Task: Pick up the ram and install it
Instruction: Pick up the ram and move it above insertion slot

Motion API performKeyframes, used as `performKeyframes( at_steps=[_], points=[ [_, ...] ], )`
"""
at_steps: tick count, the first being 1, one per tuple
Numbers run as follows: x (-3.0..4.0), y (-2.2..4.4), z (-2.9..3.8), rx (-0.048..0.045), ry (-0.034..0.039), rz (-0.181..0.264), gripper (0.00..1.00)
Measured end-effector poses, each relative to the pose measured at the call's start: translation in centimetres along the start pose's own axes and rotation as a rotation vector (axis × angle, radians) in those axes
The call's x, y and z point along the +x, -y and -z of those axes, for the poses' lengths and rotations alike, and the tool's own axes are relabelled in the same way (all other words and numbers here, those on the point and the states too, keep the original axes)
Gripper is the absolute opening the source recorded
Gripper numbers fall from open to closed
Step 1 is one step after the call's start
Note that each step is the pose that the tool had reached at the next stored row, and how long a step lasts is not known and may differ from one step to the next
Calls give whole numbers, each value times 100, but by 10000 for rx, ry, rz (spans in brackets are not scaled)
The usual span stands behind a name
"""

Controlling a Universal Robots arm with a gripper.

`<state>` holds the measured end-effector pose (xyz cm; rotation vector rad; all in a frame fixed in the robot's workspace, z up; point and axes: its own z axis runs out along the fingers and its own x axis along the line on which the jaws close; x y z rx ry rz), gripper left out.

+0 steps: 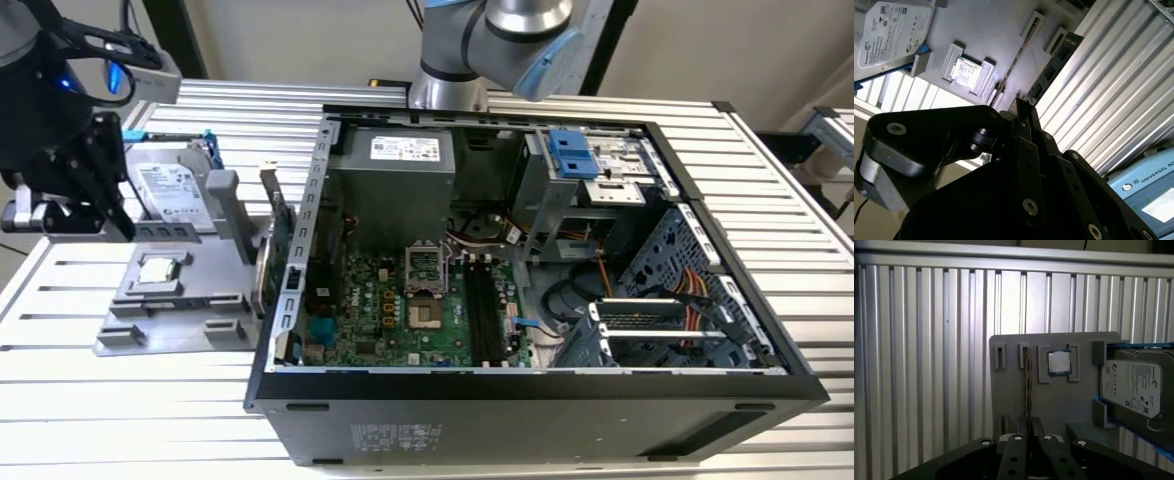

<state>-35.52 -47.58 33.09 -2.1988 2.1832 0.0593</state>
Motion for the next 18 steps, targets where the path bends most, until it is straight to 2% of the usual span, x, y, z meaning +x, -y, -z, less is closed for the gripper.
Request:
performKeyframes(
  at_steps=[18],
  points=[
    [-12, 0, 205, 1, 1, 0, 0]
  ],
)
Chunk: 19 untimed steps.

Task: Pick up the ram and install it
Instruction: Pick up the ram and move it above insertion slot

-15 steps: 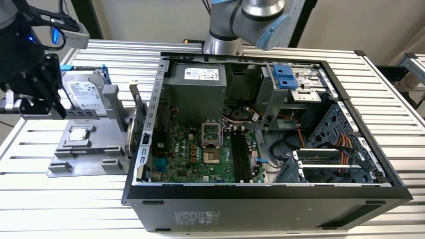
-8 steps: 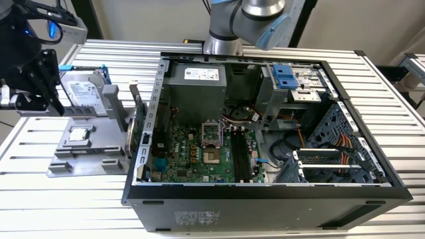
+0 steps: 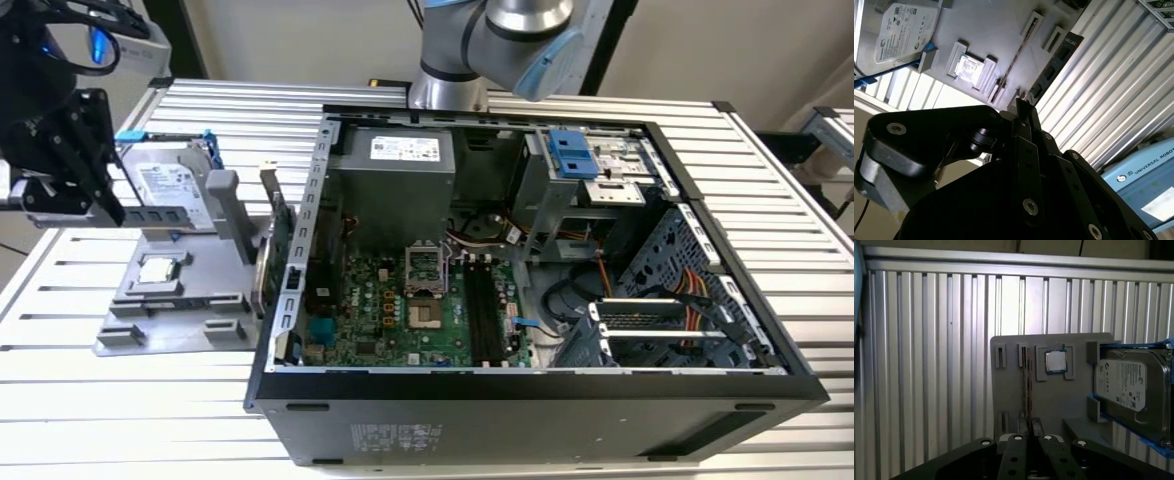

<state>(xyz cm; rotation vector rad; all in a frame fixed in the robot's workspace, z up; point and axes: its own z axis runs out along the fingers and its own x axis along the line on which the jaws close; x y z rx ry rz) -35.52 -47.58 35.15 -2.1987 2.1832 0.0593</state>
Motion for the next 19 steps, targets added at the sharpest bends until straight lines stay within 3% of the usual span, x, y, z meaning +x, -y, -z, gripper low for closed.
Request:
performKeyframes(
  at_steps=[19],
  points=[
    [-10, 1, 174, -1, -1, 0, 0]
  ],
)
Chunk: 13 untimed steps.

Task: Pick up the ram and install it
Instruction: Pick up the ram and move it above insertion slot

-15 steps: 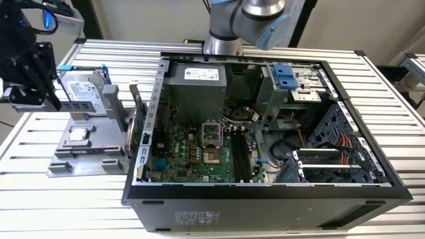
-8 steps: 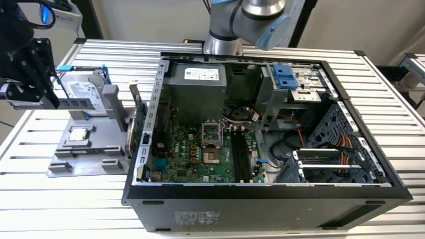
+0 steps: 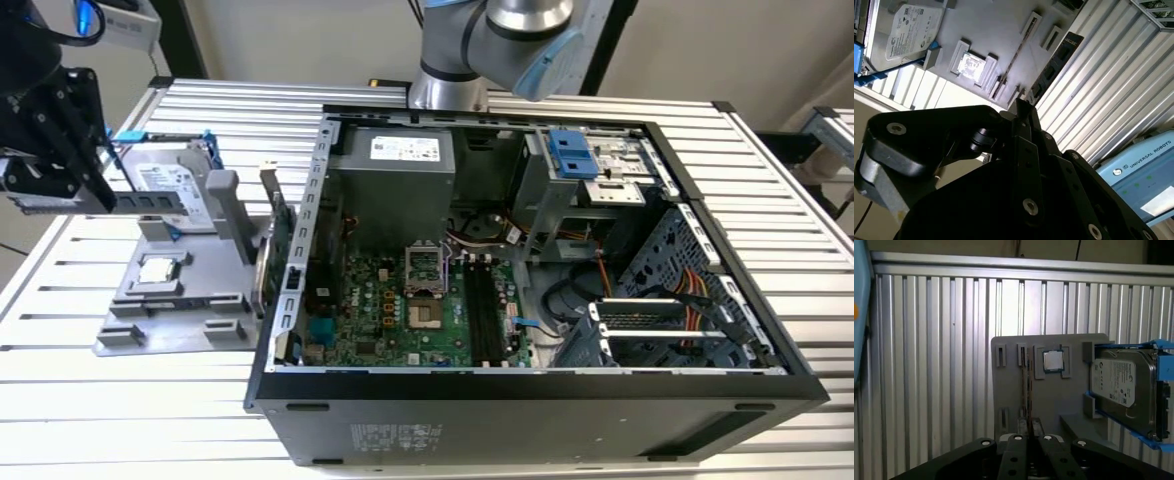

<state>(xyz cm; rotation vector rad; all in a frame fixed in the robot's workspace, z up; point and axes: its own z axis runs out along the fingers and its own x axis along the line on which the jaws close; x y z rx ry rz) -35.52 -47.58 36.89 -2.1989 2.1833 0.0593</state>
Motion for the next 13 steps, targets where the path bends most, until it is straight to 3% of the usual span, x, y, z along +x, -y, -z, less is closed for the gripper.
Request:
performKeyframes(
  at_steps=[13],
  points=[
    [-5, 1, 82, 1, -3, 1, 0]
  ],
)
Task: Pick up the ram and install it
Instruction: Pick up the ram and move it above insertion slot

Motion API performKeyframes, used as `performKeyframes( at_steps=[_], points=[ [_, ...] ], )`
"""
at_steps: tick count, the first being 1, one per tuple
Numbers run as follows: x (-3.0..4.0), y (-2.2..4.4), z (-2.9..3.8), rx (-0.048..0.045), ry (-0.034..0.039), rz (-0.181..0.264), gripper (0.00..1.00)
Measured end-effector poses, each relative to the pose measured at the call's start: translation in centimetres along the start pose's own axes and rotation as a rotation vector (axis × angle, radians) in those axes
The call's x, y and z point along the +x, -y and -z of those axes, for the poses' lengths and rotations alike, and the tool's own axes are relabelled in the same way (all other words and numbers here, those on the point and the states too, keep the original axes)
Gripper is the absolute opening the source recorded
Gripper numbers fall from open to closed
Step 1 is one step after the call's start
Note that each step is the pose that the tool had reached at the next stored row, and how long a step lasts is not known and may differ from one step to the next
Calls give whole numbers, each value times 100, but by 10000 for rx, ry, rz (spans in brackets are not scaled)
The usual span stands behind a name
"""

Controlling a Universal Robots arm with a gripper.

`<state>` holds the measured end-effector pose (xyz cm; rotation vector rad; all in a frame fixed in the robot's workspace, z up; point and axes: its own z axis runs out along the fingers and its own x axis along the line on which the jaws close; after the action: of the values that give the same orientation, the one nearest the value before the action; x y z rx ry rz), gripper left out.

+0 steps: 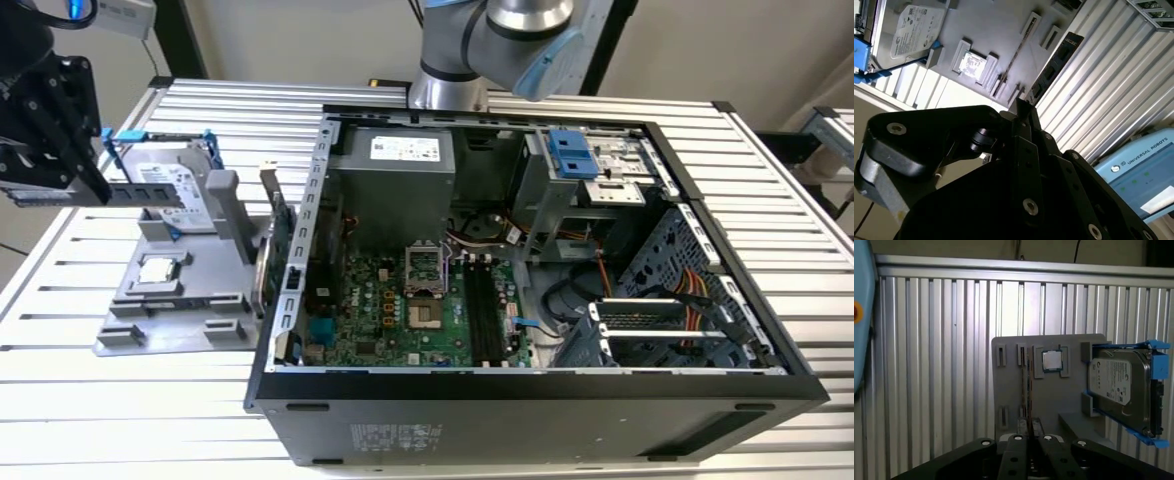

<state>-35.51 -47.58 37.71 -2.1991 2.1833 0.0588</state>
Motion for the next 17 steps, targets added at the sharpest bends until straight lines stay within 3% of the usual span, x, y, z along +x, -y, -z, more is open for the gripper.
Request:
performKeyframes(
  at_steps=[10, 17],
  points=[
    [0, 6, 3, -2, -5, -1, 0],
    [0, 49, 2, 0, -3, 0, 0]
  ],
)
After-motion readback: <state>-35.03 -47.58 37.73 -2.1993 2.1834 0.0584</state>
